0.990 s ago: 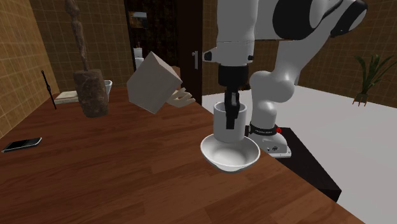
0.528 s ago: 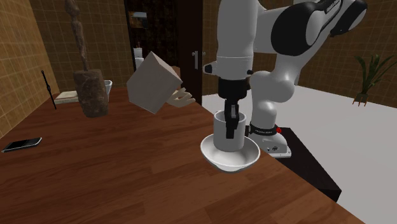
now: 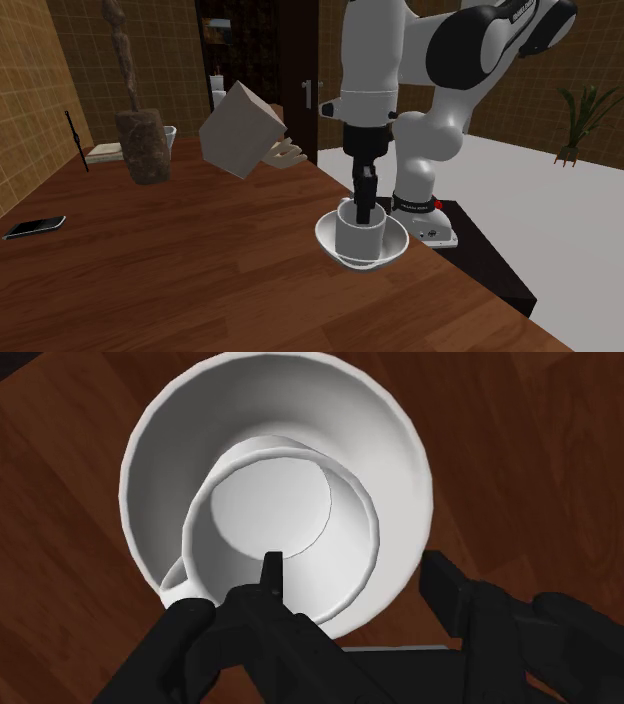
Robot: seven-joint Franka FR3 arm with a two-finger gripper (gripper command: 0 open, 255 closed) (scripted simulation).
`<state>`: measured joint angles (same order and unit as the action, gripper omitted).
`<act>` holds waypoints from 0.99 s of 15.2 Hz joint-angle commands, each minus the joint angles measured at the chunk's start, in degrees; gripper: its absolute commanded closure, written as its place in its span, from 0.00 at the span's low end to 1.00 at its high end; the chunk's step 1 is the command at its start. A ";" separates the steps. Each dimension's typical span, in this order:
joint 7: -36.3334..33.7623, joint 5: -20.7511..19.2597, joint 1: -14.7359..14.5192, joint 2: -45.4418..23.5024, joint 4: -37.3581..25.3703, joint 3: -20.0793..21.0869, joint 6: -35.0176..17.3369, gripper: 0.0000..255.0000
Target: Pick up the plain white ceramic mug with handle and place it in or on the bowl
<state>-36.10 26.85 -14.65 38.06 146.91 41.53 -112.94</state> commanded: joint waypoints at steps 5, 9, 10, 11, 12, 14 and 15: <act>-0.07 -0.54 0.01 0.68 -1.41 -0.92 2.11 0.00; -0.32 -2.08 0.21 1.93 -5.69 -3.24 7.71 0.00; -0.33 -2.08 0.20 1.93 -5.69 -3.25 7.71 0.00; -0.33 -2.08 0.20 1.94 -5.68 -3.25 7.71 0.00; -0.33 -2.08 0.20 1.93 -5.69 -3.25 7.71 0.00; -0.33 -2.08 0.20 1.93 -5.69 -3.25 7.71 0.00; -0.33 -2.08 0.20 1.93 -5.69 -3.25 7.71 0.00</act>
<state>-36.43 24.78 -14.44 39.99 141.23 38.29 -105.23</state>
